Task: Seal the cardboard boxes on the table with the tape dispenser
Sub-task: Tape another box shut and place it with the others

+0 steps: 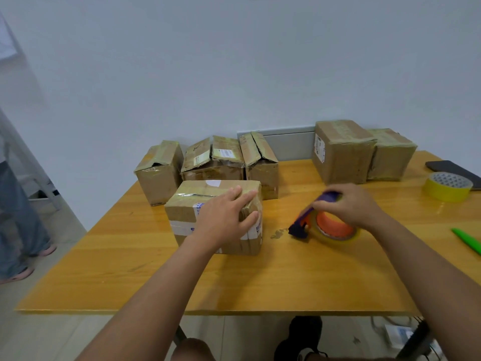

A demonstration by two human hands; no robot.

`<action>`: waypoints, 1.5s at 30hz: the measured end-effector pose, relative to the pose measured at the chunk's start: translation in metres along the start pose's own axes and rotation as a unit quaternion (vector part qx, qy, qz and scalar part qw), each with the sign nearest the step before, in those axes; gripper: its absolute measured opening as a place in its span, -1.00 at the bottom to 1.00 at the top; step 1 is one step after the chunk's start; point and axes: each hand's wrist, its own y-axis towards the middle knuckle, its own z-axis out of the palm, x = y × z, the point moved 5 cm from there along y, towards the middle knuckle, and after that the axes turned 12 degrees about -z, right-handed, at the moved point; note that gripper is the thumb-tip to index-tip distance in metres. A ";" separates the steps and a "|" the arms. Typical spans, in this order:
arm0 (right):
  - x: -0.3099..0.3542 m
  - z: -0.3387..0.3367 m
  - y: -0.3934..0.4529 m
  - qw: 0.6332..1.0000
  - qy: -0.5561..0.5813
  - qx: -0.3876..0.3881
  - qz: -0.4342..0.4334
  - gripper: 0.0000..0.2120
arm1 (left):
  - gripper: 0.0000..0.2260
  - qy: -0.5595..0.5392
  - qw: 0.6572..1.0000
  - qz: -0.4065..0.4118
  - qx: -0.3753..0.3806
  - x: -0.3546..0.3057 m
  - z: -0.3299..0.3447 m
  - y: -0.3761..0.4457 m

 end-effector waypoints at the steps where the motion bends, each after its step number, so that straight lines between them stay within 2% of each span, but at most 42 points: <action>1: -0.009 0.002 -0.011 0.999 0.029 -0.038 0.011 -0.61 | -0.48 0.004 1.000 0.001 -0.004 -0.001 0.001 0.001; 3: -0.019 0.007 -0.026 0.993 0.059 -0.101 0.023 -0.56 | -0.50 0.008 1.000 0.006 -0.015 -0.002 0.002 0.003; 5: -0.023 0.012 -0.032 0.988 0.075 -0.130 0.032 -0.54 | -0.53 0.009 1.000 0.010 -0.011 -0.004 0.004 0.003; 12: -0.006 0.002 -0.031 0.990 0.069 -0.125 -0.010 -0.48 | -0.59 0.009 1.000 0.000 -0.001 -0.010 0.002 0.006; 14: 0.000 -0.013 -0.029 0.976 0.120 -0.180 -0.014 -0.42 | -0.61 -0.015 1.000 -0.019 -0.003 -0.014 0.002 0.009; 16: 0.009 -0.031 -0.024 0.964 0.142 -0.222 -0.030 -0.45 | -0.62 -0.030 0.999 -0.041 -0.019 -0.021 0.003 0.011; 19: 0.021 -0.040 -0.016 0.961 0.148 -0.228 -0.048 -0.47 | -0.71 -0.046 0.994 -0.083 -0.056 -0.029 0.002 0.012; 28: 0.022 -0.011 -0.014 0.949 0.189 -0.252 -0.028 -0.54 | -0.67 -0.032 0.987 -0.130 -0.089 -0.029 0.000 0.012; 31: 0.021 -0.010 -0.015 0.939 0.201 -0.279 -0.025 -0.58 | -0.74 -0.061 0.986 -0.118 -0.104 -0.030 -0.004 0.008; 35: 0.019 -0.016 -0.014 0.926 0.211 -0.312 -0.024 -0.63 | -0.78 -0.102 0.989 -0.066 -0.086 -0.023 -0.007 0.001; 42: 0.031 -0.015 -0.012 0.910 0.246 -0.333 -0.022 -0.65 | -0.80 -0.071 0.993 -0.054 -0.072 -0.026 -0.009 -0.003; 45: 0.035 -0.018 -0.014 0.908 0.256 -0.329 -0.028 -0.60 | -0.77 -0.068 0.995 -0.041 -0.059 -0.024 -0.010 -0.005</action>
